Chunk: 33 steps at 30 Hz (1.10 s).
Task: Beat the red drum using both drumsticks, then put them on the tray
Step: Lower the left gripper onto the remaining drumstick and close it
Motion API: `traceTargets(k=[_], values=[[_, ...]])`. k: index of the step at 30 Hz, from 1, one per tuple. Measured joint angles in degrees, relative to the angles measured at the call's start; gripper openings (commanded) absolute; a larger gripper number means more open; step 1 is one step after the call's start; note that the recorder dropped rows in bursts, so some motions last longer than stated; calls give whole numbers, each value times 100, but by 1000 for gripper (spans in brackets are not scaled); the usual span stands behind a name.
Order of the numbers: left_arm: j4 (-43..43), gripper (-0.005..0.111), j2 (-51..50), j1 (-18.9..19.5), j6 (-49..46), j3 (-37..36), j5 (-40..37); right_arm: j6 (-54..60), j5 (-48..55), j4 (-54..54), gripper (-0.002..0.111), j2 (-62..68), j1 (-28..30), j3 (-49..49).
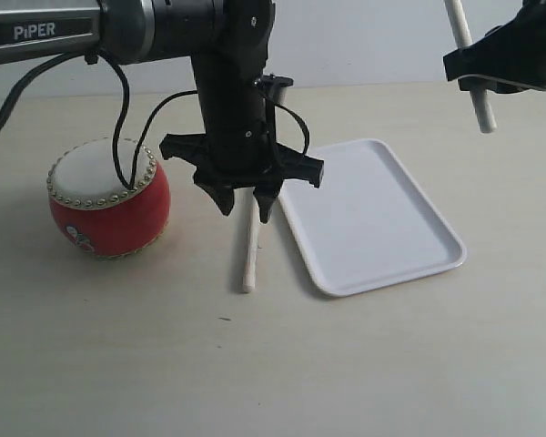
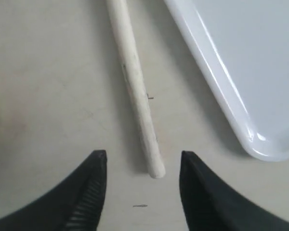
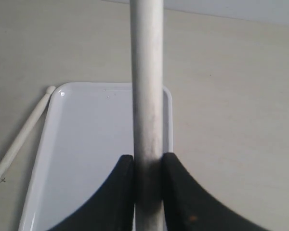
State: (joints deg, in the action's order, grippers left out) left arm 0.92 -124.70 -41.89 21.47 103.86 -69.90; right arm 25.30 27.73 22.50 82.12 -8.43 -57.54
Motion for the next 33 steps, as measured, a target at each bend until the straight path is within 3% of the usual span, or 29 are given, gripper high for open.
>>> traceTargets(k=[5,13,22,33], values=[[25,47,0,-231,80,-98,86,0,32,0,0,0,0,0],[-322,47,0,-267,635,-243,186,0,124,13,0,0,0,0],[-417,47,-33,-297,660,-620,890,0,167,61,0,0,0,0],[16,47,-382,64,532,-622,900,0,167,152,0,0,0,0]])
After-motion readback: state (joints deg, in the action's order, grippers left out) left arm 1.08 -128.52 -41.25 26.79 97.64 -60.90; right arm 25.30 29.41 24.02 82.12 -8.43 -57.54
